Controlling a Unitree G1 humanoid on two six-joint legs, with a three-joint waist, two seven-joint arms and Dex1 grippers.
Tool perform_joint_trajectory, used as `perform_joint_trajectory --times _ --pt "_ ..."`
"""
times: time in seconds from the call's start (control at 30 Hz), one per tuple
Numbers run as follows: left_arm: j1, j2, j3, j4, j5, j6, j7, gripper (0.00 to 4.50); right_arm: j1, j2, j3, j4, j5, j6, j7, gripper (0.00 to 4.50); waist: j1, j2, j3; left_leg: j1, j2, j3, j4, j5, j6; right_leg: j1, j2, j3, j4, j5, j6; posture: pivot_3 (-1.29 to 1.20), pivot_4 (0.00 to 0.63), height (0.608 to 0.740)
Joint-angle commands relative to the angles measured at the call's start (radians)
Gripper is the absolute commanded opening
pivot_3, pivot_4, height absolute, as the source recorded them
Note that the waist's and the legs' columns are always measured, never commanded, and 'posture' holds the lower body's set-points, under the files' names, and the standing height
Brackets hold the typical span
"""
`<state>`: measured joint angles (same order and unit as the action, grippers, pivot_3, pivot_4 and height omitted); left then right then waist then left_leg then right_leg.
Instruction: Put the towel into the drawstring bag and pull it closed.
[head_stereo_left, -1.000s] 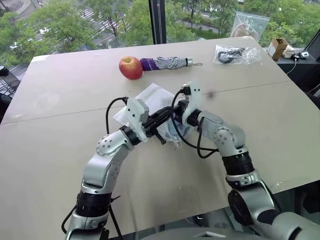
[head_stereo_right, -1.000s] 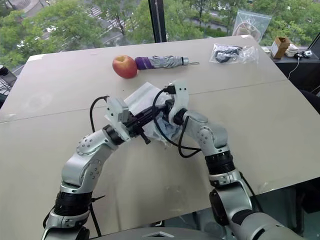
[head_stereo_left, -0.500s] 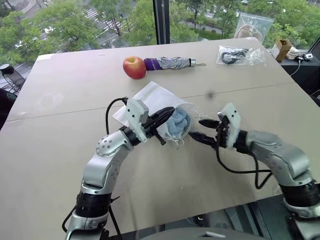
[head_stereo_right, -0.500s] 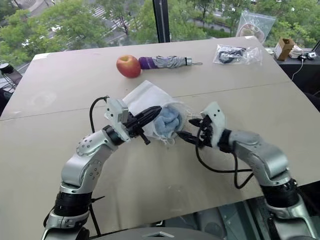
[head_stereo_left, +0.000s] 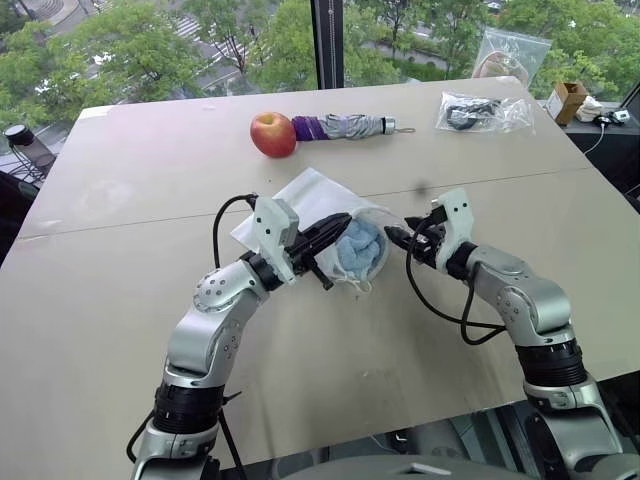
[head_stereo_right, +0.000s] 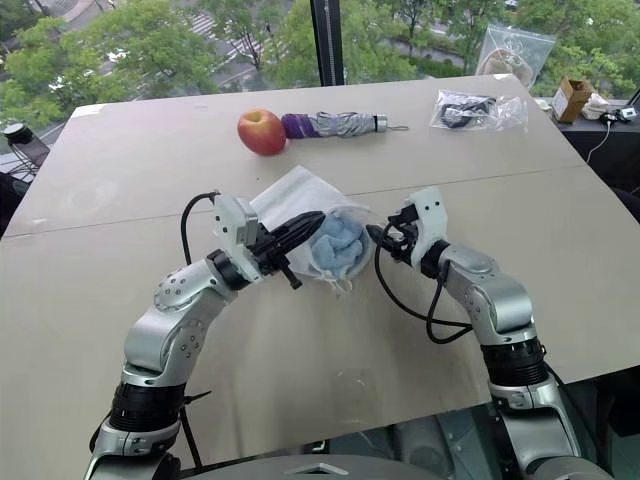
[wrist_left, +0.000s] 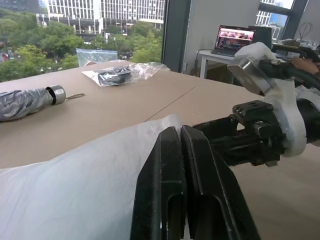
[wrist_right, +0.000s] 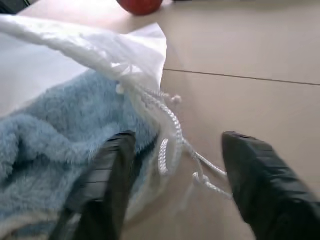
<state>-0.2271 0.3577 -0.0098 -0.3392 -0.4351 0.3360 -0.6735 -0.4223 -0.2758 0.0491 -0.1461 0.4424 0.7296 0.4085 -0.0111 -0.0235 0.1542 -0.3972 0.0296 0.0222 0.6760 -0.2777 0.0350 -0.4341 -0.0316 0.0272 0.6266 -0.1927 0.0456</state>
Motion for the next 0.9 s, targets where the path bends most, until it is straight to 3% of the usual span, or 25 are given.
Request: perform_joint_trajectory --times 0.03,0.07,0.1,0.23,0.53,0.7,0.87,0.9 --pt "-0.005 0.003 0.008 -0.018 -0.004 -0.024 0.0 0.0 -0.015 -0.02 -0.047 -0.029 0.016 -0.021 0.025 0.87 0.0 0.0 0.0 0.0 0.0 0.0 0.0 0.0 0.0 0.0 0.0 0.0 0.0 0.0 0.0 0.0 0.15 0.74" --pt "-0.002 0.003 0.008 -0.018 -0.002 -0.026 0.001 0.0 -0.011 -0.027 -0.054 -0.037 0.02 -0.022 0.036 0.32 -0.001 0.0 0.0 0.0 -0.001 0.0 0.0 0.0 0.0 0.0 -0.001 0.0 0.0 0.0 0.0 0.0 0.15 0.74" --pt "-0.001 0.003 0.008 -0.017 -0.001 -0.028 0.001 0.0 -0.009 -0.032 -0.058 -0.042 0.024 -0.022 0.044 0.15 -0.001 0.0 0.0 0.0 -0.001 0.0 0.0 0.0 0.0 0.0 -0.001 0.0 0.0 0.0 0.0 0.0 0.15 0.74" --pt "0.003 0.003 0.008 -0.014 0.001 -0.029 0.002 0.0 -0.005 -0.032 -0.087 -0.075 0.063 -0.021 0.068 0.15 -0.001 0.0 0.0 0.0 -0.001 -0.001 0.0 0.0 0.0 0.0 -0.001 0.0 0.0 0.0 0.0 0.0 0.15 0.74" --pt "0.039 0.02 -0.008 -0.016 0.034 -0.041 -0.003 0.0 -0.066 0.146 -0.267 -0.064 0.226 -0.043 -0.069 0.15 -0.003 0.001 0.0 0.001 0.0 -0.001 0.0 0.0 0.0 0.0 0.0 0.0 0.001 0.0 0.0 0.0 0.15 0.74" --pt "0.041 0.023 0.004 -0.007 0.033 -0.047 -0.008 0.0 0.018 -0.014 -0.116 -0.143 0.206 0.033 0.108 0.15 0.002 0.001 0.0 0.0 -0.001 -0.001 0.0 0.0 0.0 0.0 -0.002 -0.001 0.001 0.0 0.0 0.0 0.15 0.74" --pt "0.036 0.038 0.026 0.017 0.032 -0.061 -0.016 0.0 0.086 -0.177 -0.042 -0.149 0.134 -0.018 0.221 2.39 -0.005 0.001 0.001 0.0 -0.003 -0.001 0.0 0.0 0.0 0.0 -0.003 -0.001 0.0 0.0 0.001 0.0 0.15 0.74" --pt "0.034 0.041 0.029 0.021 0.031 -0.063 -0.017 0.0 0.096 -0.212 -0.02 -0.132 0.09 -0.052 0.241 3.04 -0.005 0.001 0.001 0.001 -0.003 -0.001 0.0 0.0 0.0 0.0 -0.003 -0.001 0.0 0.0 0.001 0.0 0.15 0.74"
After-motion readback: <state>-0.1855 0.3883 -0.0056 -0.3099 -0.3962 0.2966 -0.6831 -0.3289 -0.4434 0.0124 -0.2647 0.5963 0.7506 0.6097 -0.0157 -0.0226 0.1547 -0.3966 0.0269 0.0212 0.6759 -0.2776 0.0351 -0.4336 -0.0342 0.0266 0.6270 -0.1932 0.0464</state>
